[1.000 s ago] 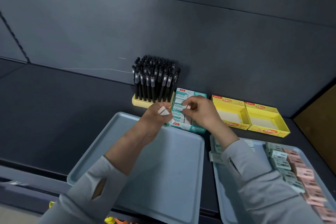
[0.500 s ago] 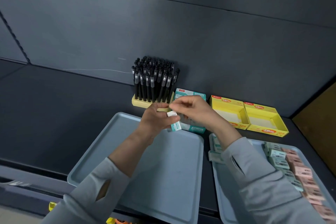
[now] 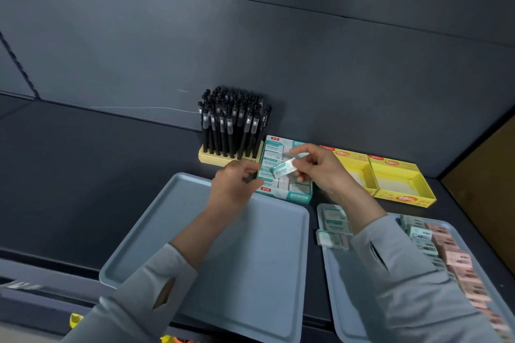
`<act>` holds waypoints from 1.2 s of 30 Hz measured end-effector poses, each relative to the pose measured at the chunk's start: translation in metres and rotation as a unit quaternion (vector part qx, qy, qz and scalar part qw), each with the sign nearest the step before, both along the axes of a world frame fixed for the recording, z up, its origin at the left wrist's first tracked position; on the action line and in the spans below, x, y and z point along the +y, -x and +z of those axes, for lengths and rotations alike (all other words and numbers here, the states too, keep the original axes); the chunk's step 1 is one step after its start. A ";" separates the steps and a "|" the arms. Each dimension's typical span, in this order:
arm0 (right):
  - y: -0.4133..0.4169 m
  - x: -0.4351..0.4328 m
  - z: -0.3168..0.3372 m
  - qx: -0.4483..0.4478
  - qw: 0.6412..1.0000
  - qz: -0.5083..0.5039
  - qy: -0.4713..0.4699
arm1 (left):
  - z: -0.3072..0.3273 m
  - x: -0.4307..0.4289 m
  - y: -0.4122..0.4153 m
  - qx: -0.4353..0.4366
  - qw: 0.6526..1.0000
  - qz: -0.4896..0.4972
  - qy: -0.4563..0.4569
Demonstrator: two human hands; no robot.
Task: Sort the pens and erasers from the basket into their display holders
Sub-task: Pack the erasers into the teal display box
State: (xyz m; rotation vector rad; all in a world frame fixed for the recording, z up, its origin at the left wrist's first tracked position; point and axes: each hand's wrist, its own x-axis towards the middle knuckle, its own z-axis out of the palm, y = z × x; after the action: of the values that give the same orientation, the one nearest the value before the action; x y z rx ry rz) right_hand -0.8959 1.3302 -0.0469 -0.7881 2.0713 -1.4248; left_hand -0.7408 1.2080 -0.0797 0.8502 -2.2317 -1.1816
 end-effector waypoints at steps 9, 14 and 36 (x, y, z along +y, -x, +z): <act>-0.016 -0.003 -0.007 0.275 0.945 0.077 -0.159 | -0.014 -0.001 0.001 -0.009 0.995 -0.004 0.096; -0.024 -0.011 -0.017 0.374 0.915 0.021 -0.149 | -0.020 0.001 0.000 0.030 0.989 0.008 0.142; -0.007 0.108 0.028 0.309 0.933 -0.045 -0.181 | 0.005 0.031 -0.007 -0.023 0.968 -0.091 0.232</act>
State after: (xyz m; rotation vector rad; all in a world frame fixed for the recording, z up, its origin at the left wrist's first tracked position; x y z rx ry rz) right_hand -0.8890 1.4386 -0.0192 -1.0880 2.7621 -0.8415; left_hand -0.7339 1.2393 -0.0746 0.4960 -2.5191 -0.6628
